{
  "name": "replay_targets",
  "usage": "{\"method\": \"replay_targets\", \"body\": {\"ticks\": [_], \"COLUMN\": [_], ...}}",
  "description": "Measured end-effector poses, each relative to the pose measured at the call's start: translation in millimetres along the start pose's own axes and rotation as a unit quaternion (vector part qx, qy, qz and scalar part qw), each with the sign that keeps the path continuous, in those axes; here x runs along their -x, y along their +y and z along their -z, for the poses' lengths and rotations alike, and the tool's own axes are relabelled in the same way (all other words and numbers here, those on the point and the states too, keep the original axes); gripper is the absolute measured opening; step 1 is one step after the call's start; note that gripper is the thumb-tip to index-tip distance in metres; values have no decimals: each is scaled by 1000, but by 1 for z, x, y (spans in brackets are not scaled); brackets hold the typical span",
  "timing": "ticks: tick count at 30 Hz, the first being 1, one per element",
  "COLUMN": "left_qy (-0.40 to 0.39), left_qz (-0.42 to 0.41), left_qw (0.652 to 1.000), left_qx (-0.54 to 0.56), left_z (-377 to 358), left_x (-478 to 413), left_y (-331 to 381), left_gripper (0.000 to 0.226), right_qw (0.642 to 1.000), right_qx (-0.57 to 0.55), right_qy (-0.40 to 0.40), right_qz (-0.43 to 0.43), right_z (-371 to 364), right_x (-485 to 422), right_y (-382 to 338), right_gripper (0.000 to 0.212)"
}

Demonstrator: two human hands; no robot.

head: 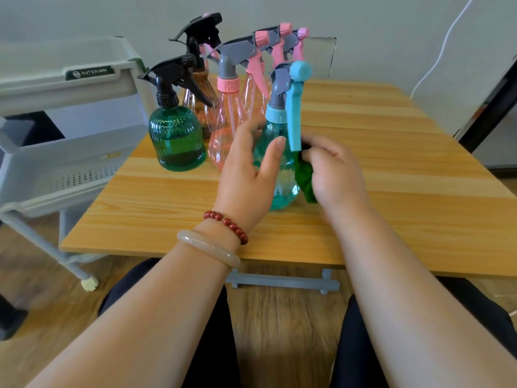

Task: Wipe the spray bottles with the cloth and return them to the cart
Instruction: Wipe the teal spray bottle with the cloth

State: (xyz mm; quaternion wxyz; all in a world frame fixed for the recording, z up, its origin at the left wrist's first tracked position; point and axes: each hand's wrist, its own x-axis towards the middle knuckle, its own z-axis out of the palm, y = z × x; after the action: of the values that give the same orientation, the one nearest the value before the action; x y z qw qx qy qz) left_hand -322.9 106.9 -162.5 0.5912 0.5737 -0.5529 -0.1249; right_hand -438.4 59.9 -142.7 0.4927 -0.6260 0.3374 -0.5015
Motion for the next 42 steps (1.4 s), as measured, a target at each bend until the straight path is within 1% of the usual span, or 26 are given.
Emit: {"method": "replay_targets", "body": {"ticks": [2, 4, 6, 7, 8, 9, 10, 12, 13, 16, 17, 19, 21, 22, 23, 25, 27, 28, 31, 33, 35, 38, 40, 42], "left_qy": [-10, -21, -16, -10, -6, -1, -1, -6, -9, -2, 2, 16, 27, 27, 26, 25, 21, 23, 28, 27, 21, 21, 23, 22], "left_qz": [5, 2, 6, 5, 6, 9, 18, 30, 34, 4, 3, 22, 26, 23, 20, 20, 24, 19, 13, 28, 16, -1, -9, -13], "left_qw": [1000, 1000, 999, 1000, 1000, 1000, 1000, 999, 999, 999, 1000, 1000, 999, 999, 999, 999, 999, 999, 999, 999, 999, 1000, 1000, 999], "left_qx": [10, 22, 30, 24, 10, -1, -14, -25, -26, -39, -28, 16, 17, 12, 12, 15, 19, 20, 25, 34, 35, 9, -7, -20], "left_z": [0, 0, -2, -2, -2, -2, -1, -1, -1, 0, 0, -1, -1, -1, 0, 1, 0, 0, -1, -1, 0, -1, 0, 1], "left_x": [1, 2, 3, 3, 2, 1, 0, -3, -3, -3, -3, -1, 1, 2, 3, 2, 2, 2, 3, 3, 2, -1, -2, -2], "left_y": [0, 0, 1, 4, 6, 6, 4, -3, -5, -8, -9, -6, -3, -2, -1, 0, 2, 1, 0, -2, -5, -7, -8, -9], "left_gripper": [37, 31, 20, 20, 26, 32, 33, 22, 14, 50, 52, 43, 33, 32, 34, 41, 42, 40, 36, 43, 45, 62, 61, 52], "right_qw": [1000, 999, 995, 995, 997, 999, 1000, 999, 1000, 995, 994, 998, 1000, 1000, 1000, 999, 995, 995, 999, 1000, 999, 996, 998, 999], "right_qx": [12, -37, -90, -87, -61, -26, 3, 30, 10, -76, -81, -39, 10, 19, 13, -33, -75, -78, -19, 12, -14, -70, -33, 23], "right_qy": [-8, -33, -39, -35, -25, -16, -12, -14, -20, -28, -27, -23, -15, -11, -13, -29, -35, -35, -21, -21, -31, -38, -26, -13], "right_qz": [-14, 7, 29, 36, 35, 25, 9, -7, 3, 56, 66, 53, 21, 5, -1, 24, 53, 59, 22, -10, 5, 44, 42, 18], "right_z": [0, -3, -7, -8, -8, -8, -5, -3, -3, -9, -10, -10, -6, -4, -4, -7, -11, -12, -8, -3, -5, -13, -13, -9], "right_x": [0, -2, -2, -2, 0, 1, 3, 4, 3, 1, 1, 4, 7, 7, 6, 2, 2, 2, 5, 6, 3, 4, 7, 10], "right_y": [-1, -5, -10, -9, -6, -4, -2, -1, -1, -9, -9, -5, -1, 0, 1, -3, -10, -10, -3, 0, -1, -8, -4, -1], "right_gripper": [52, 48, 46, 47, 48, 49, 50, 52, 50, 47, 48, 49, 52, 53, 52, 46, 47, 47, 52, 55, 50, 45, 45, 48]}}
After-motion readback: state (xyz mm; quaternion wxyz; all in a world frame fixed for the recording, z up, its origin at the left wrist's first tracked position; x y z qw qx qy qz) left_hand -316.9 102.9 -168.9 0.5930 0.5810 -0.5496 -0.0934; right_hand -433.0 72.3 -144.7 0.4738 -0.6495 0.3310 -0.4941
